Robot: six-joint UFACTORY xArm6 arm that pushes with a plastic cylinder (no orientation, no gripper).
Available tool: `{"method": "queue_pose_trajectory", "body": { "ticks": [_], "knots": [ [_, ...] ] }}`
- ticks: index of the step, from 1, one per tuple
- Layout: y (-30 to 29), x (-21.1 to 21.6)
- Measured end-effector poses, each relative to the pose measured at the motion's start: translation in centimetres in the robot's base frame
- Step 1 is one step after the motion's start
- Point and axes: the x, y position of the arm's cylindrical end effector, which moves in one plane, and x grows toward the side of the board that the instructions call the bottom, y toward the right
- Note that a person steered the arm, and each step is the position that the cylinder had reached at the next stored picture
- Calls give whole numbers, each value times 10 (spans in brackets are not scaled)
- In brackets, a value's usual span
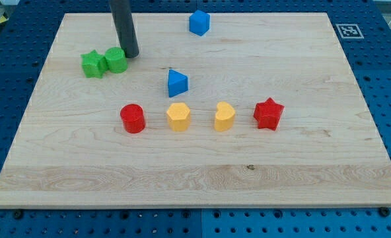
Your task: Push the blue triangle closer to the green circle
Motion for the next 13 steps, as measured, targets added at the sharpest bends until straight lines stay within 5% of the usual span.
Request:
{"method": "queue_pose_trajectory", "body": {
  "ticks": [3,7,9,13],
  "knots": [
    [47,7],
    [135,96],
    [130,144],
    [106,116]
  ]
}}
